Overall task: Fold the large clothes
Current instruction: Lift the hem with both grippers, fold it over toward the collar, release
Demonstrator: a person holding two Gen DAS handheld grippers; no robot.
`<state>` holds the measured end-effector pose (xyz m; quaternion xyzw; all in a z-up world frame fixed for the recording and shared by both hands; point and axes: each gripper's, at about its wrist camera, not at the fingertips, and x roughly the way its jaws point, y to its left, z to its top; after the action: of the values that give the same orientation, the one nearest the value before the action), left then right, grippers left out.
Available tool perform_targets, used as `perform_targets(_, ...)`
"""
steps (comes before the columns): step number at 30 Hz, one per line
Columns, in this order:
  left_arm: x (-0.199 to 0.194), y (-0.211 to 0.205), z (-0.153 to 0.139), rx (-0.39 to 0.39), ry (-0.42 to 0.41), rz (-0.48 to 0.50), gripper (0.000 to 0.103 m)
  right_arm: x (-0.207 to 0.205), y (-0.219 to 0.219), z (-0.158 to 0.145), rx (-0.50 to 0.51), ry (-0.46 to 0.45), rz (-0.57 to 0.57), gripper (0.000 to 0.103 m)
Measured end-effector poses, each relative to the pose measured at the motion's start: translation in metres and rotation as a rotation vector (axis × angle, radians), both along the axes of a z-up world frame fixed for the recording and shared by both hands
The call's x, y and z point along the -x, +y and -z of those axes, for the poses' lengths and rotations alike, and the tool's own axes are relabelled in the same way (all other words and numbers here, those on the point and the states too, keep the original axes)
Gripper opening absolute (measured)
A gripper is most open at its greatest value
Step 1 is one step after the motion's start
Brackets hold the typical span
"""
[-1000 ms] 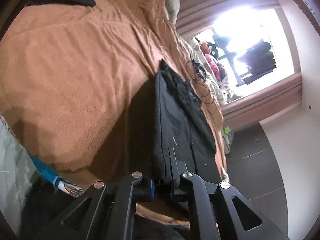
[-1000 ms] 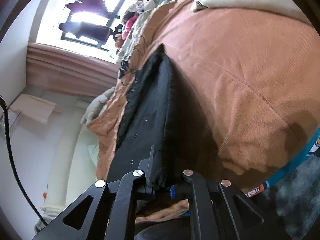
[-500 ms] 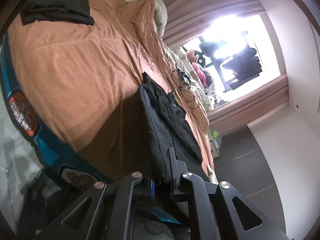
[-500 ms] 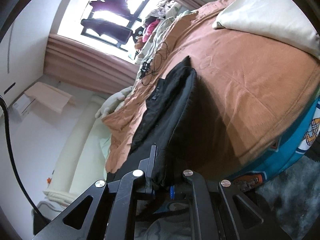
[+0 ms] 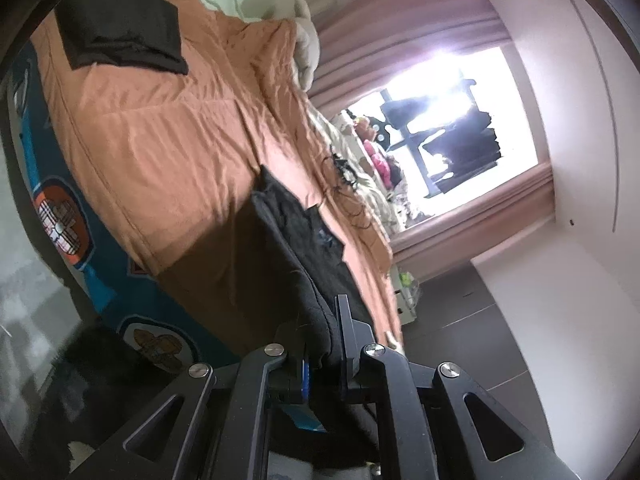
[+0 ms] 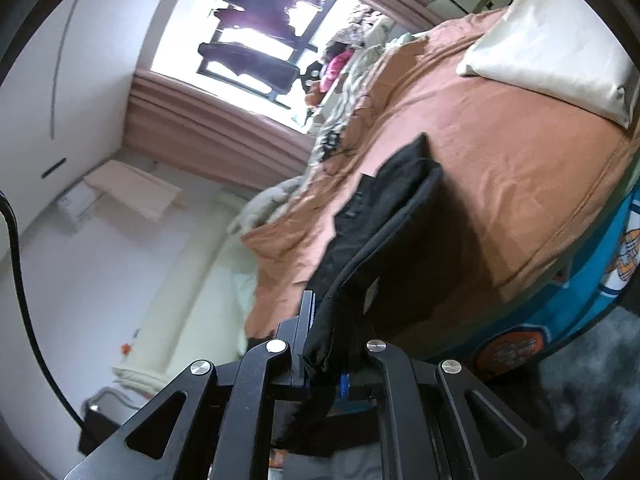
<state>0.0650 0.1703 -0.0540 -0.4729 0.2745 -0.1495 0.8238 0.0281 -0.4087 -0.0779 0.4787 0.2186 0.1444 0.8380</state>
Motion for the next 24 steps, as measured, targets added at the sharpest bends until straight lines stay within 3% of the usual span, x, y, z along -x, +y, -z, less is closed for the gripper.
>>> perform_targets(6,0.022,0.009,-0.032,0.018,-0.058,-0.008,0.010,0.018,0.003,-0.032,0.033,-0.058,-0.003,0.010)
perform_targets(15,0.043,0.017,-0.071,0.034,-0.137,-0.021,0.010,0.037,0.008,-0.067,0.005,-0.141,-0.037,0.010)
perform_targets(24,0.015,0.018,-0.093,0.030,-0.171,-0.033,0.010,0.009,0.006,-0.087,0.039,-0.157,-0.011,0.010)
